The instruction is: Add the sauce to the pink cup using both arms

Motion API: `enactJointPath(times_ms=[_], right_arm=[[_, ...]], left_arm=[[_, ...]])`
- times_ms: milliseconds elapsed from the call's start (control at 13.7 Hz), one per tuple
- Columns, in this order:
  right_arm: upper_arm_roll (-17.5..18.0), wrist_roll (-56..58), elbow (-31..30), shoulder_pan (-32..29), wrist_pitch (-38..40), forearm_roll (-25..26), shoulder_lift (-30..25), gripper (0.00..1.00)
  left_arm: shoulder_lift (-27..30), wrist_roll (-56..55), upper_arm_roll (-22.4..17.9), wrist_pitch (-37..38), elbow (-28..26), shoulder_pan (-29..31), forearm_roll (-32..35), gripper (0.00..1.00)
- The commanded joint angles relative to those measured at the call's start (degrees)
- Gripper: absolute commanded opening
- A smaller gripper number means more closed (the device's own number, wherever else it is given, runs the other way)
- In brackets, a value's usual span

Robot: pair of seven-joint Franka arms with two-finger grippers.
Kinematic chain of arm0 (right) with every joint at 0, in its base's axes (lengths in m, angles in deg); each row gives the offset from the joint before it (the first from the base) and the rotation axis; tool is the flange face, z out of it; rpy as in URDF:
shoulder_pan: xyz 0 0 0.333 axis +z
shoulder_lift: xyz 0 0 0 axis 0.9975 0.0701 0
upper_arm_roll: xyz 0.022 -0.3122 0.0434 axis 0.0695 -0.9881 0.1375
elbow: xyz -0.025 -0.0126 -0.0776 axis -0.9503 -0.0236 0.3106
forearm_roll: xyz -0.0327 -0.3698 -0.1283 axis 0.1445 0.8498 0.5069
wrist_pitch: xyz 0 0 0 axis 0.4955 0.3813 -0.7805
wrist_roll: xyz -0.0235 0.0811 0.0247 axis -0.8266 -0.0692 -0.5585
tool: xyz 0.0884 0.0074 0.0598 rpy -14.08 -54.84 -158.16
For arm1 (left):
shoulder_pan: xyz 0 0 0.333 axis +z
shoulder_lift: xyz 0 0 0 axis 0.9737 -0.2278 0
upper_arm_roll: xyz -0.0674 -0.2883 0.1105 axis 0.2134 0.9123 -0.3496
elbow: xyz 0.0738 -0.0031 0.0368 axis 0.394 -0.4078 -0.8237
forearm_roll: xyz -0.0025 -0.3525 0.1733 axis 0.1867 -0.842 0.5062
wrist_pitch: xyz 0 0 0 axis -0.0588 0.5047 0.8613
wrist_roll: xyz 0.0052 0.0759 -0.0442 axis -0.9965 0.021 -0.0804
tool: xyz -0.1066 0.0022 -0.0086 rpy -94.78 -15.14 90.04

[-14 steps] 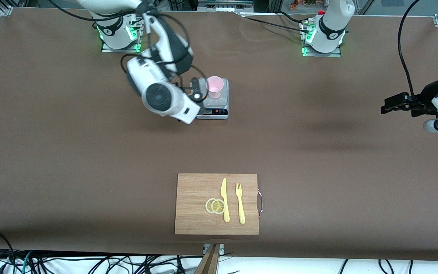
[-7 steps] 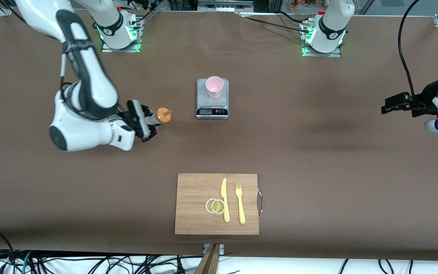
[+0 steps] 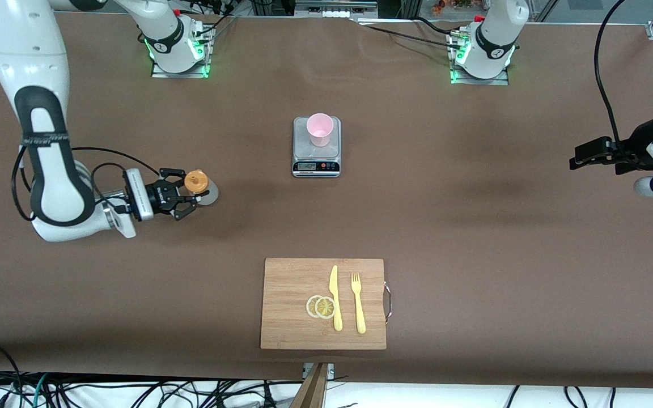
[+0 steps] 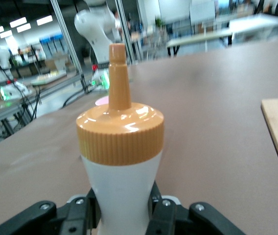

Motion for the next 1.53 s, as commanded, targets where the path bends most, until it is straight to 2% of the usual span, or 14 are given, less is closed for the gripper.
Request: enactJointPath(times_ms=[0, 292, 803, 949, 1022, 1314, 1460], right_arm=[[-1.0, 4.7, 0.8, -0.7, 3.8, -2.4, 2.2, 0.07], [-1.2, 9.2, 1.1, -0.9, 3.9, -2.2, 4.9, 0.08], [-2.6, 10.5, 1.1, -0.8, 2.2, -1.9, 7.6, 0.11], [-2.8, 9.2, 1.4, -0.6, 2.5, -1.5, 7.4, 0.68], [-3.5, 7.8, 1.7, -0.4, 2.8, -0.7, 7.1, 1.0], [-6.9, 2.0, 4.7, 0.3, 2.2, 10.4, 3.3, 1.0], [-7.7, 0.9, 5.5, 0.3, 2.8, 11.2, 3.2, 1.0]], left_arm=[[-0.7, 1.2, -0.3, 1.3, 1.9, -0.4, 0.6, 1.0], [-0.7, 1.2, -0.3, 1.3, 1.9, -0.4, 0.6, 1.0], [-0.7, 1.2, -0.3, 1.3, 1.9, -0.4, 0.6, 1.0], [-0.7, 1.2, -0.3, 1.3, 1.9, -0.4, 0.6, 1.0], [-0.7, 1.2, -0.3, 1.3, 1.9, -0.4, 0.6, 1.0], [-0.7, 1.2, -0.3, 1.3, 1.9, -0.4, 0.6, 1.0], [-0.7, 1.2, -0.3, 1.3, 1.9, -0.4, 0.6, 1.0]])
